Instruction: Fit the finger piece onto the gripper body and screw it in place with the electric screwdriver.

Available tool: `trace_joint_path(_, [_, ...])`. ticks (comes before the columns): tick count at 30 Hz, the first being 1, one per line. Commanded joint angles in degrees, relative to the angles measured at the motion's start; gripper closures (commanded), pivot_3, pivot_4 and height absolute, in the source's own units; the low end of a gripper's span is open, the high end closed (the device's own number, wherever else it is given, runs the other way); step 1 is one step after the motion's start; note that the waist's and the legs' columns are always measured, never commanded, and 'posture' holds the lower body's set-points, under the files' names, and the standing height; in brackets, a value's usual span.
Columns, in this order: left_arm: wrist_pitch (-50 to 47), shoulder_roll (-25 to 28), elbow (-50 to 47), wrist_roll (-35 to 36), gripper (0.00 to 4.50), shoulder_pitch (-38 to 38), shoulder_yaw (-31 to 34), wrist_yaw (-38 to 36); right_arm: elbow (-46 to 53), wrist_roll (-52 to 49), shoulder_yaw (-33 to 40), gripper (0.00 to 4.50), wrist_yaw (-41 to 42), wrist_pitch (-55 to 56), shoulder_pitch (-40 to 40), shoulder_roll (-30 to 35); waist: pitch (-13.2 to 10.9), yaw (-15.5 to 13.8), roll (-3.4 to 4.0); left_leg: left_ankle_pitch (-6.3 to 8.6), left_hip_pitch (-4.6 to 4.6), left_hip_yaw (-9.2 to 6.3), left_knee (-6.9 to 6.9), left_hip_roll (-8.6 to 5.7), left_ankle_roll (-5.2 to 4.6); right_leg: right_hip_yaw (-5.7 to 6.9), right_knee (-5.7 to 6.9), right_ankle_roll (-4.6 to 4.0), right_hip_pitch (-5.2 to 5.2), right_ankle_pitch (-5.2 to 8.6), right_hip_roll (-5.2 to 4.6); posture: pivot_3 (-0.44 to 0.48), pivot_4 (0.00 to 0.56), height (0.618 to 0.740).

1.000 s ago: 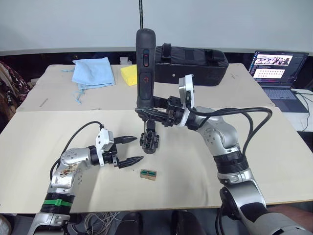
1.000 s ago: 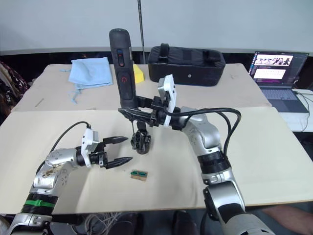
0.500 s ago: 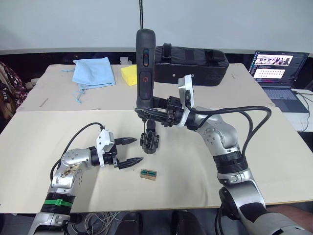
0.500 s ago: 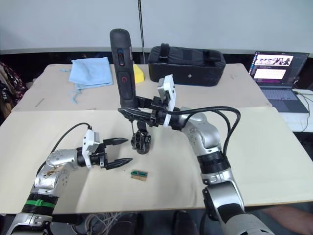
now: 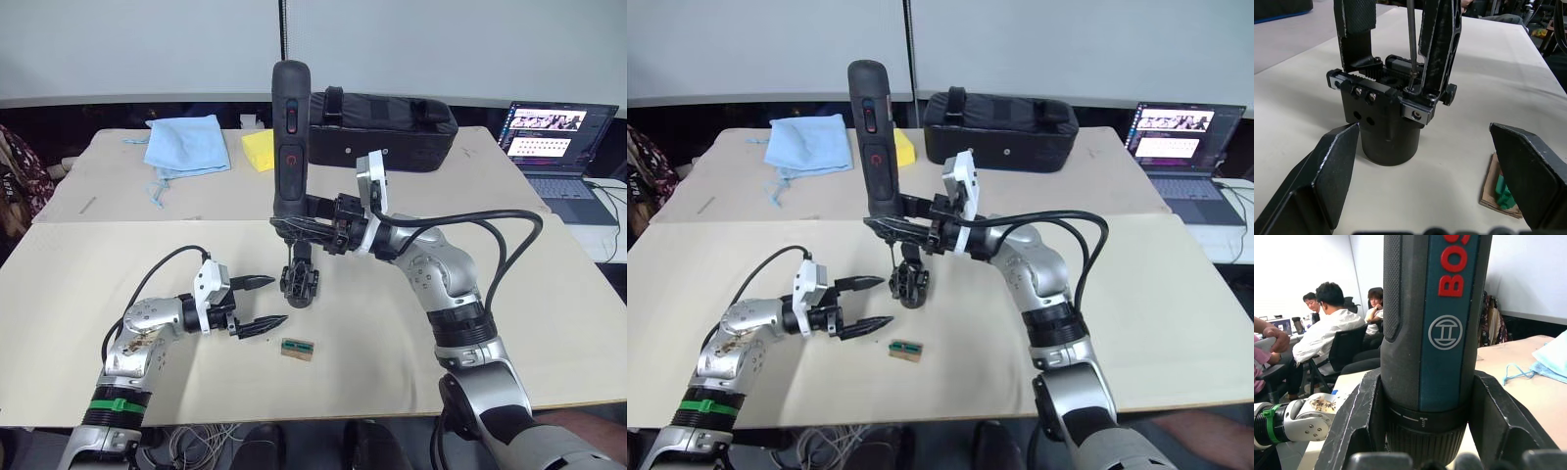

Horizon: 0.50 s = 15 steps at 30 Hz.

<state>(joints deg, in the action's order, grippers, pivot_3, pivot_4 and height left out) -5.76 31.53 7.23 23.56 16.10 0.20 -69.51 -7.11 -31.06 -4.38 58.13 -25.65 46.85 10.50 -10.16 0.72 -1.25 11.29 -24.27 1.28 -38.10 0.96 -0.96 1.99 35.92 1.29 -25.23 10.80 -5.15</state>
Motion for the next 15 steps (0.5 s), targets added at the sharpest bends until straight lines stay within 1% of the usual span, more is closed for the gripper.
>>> trace_joint_path(1, [1.2, 0.0, -1.3, 0.2, 0.0, 0.0, 0.2, -0.2, 2.9, -1.9, 1.6, 2.58, -0.1, 0.5, 1.4, -0.2, 0.0, 0.0, 0.0, 0.0, 0.0, 0.0, 0.0, 0.0, 0.0, 0.0, 0.0, 0.0, 0.0, 0.0, 0.0, 0.0, 0.15, 0.74])
trace_joint_path(15, [1.2, -0.3, -1.0, 0.0, 0.0, 0.2, 0.1, -0.1, 2.5, -0.4, 1.2, 2.58, 0.2, 1.9, 0.9, 0.1, 0.0, 0.0, 0.0, 0.0, -0.01, 0.0, 0.0, 0.0, 0.0, 0.0, 0.0, 0.0, -0.01, 0.0, -0.01, 0.0, 0.15, 0.74])
